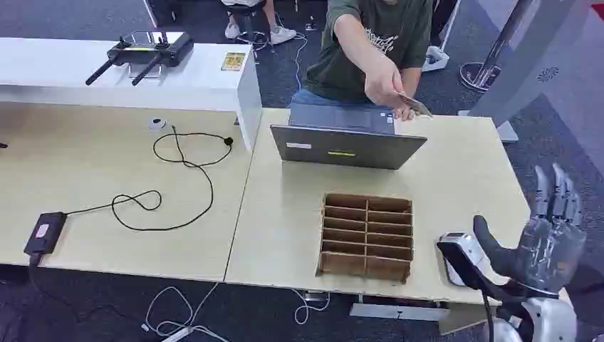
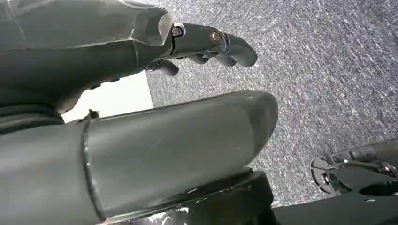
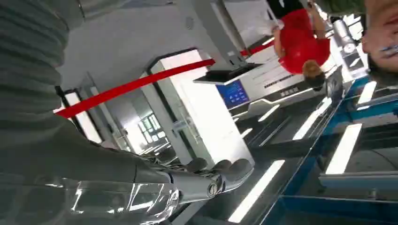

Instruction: Pass the card to the sensor for recognition and then transmit it.

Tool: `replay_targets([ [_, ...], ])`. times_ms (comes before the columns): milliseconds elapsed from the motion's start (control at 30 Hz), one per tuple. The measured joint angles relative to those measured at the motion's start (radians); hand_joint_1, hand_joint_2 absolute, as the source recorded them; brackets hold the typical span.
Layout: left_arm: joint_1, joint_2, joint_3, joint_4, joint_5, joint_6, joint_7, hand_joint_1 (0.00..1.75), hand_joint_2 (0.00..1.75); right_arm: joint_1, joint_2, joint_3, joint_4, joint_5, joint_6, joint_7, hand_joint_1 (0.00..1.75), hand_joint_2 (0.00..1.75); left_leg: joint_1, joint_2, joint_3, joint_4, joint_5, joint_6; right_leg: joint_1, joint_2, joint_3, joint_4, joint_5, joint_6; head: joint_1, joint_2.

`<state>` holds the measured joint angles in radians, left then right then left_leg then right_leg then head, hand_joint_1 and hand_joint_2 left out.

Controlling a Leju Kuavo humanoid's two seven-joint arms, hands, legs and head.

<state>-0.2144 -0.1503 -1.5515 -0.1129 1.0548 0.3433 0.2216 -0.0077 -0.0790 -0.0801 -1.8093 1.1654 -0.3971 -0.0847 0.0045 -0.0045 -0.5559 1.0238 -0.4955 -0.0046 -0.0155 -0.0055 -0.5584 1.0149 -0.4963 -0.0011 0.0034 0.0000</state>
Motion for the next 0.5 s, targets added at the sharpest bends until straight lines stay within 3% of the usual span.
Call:
replay_targets([
  [500, -0.002, -0.003, -0.001, 0.0, 0.014, 0.004, -0.005, 0.0, 0.0, -0.262, 0.0, 0.174, 0.224, -0.038, 0.043, 0.022, 0.0, 1.75, 0.0, 0.0, 0.0, 0.0, 0.0, 0.0, 0.0, 0.0, 0.0, 0.001, 0.0, 0.0, 0.0, 0.0],
])
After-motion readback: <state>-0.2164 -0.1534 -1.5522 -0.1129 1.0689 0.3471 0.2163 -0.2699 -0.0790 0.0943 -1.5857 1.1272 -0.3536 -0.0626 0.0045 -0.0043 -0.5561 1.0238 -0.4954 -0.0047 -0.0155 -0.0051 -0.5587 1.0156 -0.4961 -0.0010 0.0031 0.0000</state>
